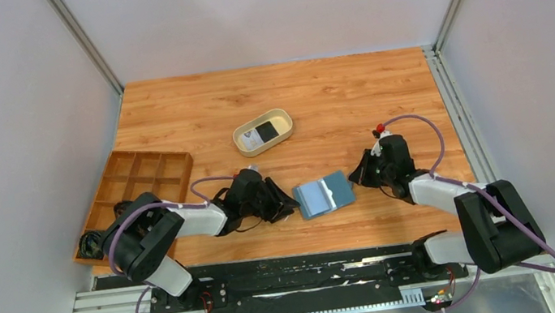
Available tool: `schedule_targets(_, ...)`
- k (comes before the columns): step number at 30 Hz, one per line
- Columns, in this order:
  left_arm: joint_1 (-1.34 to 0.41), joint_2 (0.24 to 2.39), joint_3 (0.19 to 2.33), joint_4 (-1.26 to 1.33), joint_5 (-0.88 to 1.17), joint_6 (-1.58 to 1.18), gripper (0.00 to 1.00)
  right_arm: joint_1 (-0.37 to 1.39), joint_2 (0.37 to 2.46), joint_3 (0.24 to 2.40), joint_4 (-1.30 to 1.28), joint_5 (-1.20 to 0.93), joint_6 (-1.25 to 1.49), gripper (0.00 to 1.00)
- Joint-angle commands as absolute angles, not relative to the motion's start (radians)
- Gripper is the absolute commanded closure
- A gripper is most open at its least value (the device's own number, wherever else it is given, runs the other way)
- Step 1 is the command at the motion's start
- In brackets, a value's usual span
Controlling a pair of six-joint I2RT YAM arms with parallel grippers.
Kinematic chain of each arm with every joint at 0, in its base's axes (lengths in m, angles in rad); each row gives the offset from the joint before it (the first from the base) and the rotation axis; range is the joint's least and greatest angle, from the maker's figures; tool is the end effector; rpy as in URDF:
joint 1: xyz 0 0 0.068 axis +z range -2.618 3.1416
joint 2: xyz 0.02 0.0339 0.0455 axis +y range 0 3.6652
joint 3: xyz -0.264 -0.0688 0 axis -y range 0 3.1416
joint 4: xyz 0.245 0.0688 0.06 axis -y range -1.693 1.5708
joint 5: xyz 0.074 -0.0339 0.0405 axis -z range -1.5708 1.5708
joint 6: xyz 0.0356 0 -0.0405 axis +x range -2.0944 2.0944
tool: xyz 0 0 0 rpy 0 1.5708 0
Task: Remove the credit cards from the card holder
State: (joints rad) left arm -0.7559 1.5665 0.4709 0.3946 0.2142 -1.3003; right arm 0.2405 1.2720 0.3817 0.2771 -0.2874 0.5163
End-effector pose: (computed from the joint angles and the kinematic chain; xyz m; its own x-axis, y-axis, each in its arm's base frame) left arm 0.1894 -0.1890 0.1169 -0.8852 -0.4596 -0.0721 -0.2416 0.5866 -0.7730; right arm 0.2224 0.0649 0.1509 -0.7100 0.3133 -0.6307 -0.1185 0.8296 0.5456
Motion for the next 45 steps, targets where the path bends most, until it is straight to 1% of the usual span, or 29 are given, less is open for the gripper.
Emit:
schedule_targets(1, -0.76, 1.573, 0.456, 0.337, 0.159, -1.295, 0.55, 0.223, 1.271, 0.364, 0.292, -0.279, 0.528, 1.0)
schedule_targets(12, -0.761, 1.594, 0.492, 0.337, 0.138, -1.277, 0.54, 0.221, 1.268, 0.351, 0.308, -0.286, 0.529, 1.0)
schedule_targets(15, -0.762, 1.617, 0.499, 0.351, 0.137, -1.283, 0.55, 0.22, 1.271, 0.346, 0.318, -0.291, 0.532, 1.0)
schedule_targets(16, -0.762, 1.624, 0.502, 0.355, 0.137, -1.284, 0.57, 0.22, 1.272, 0.345, 0.32, -0.293, 0.532, 1.0)
schedule_targets(17, -0.764, 1.631, 0.504, 0.358, 0.138, -1.285, 0.64, 0.219, 1.273, 0.345, 0.322, -0.294, 0.531, 1.0)
schedule_targets(18, -0.765, 1.64, 0.507, 0.361, 0.143, -1.285, 0.76, 0.218, 1.275, 0.344, 0.323, -0.295, 0.532, 1.0)
schedule_targets(19, -0.766, 1.648, 0.512, 0.363, 0.147, -1.286, 0.86, 0.219, 1.277, 0.344, 0.324, -0.296, 0.532, 1.0)
schedule_targets(20, -0.768, 1.656, 0.516, 0.364, 0.151, -1.287, 0.92, 0.218, 1.278, 0.345, 0.325, -0.296, 0.531, 1.0)
schedule_targets(21, -0.768, 1.662, 0.52, 0.364, 0.152, -1.287, 0.95, 0.217, 1.28, 0.344, 0.327, -0.297, 0.532, 1.0)
schedule_targets(23, -0.771, 1.667, 0.52, 0.366, 0.153, -1.288, 0.96, 0.215, 1.284, 0.342, 0.332, -0.3, 0.531, 1.0)
schedule_targets(28, -0.771, 1.667, 0.52, 0.37, 0.149, -1.29, 0.83, 0.212, 1.297, 0.339, 0.346, -0.307, 0.533, 1.0)
schedule_targets(36, -0.77, 1.592, 0.46, 0.371, 0.078, -1.321, 0.74, 0.207, 1.316, 0.335, 0.361, -0.311, 0.535, 1.0)
schedule_targets(39, -0.77, 1.563, 0.435, 0.371, 0.05, -1.333, 0.69, 0.206, 1.327, 0.331, 0.373, -0.317, 0.539, 1.0)
schedule_targets(41, -0.77, 1.552, 0.429, 0.371, 0.039, -1.337, 0.63, 0.206, 1.336, 0.33, 0.382, -0.322, 0.542, 1.0)
schedule_targets(42, -0.77, 1.552, 0.429, 0.371, 0.038, -1.336, 0.6, 0.206, 1.341, 0.33, 0.388, -0.324, 0.544, 1.0)
schedule_targets(43, -0.77, 1.557, 0.432, 0.371, 0.042, -1.335, 0.53, 0.206, 1.345, 0.327, 0.393, -0.326, 0.545, 1.0)
schedule_targets(44, -0.77, 1.561, 0.433, 0.375, 0.046, -1.335, 0.51, 0.205, 1.35, 0.328, 0.396, -0.328, 0.547, 1.0)
schedule_targets(45, -0.77, 1.571, 0.436, 0.384, 0.053, -1.336, 0.46, 0.204, 1.354, 0.327, 0.4, -0.33, 0.548, 1.0)
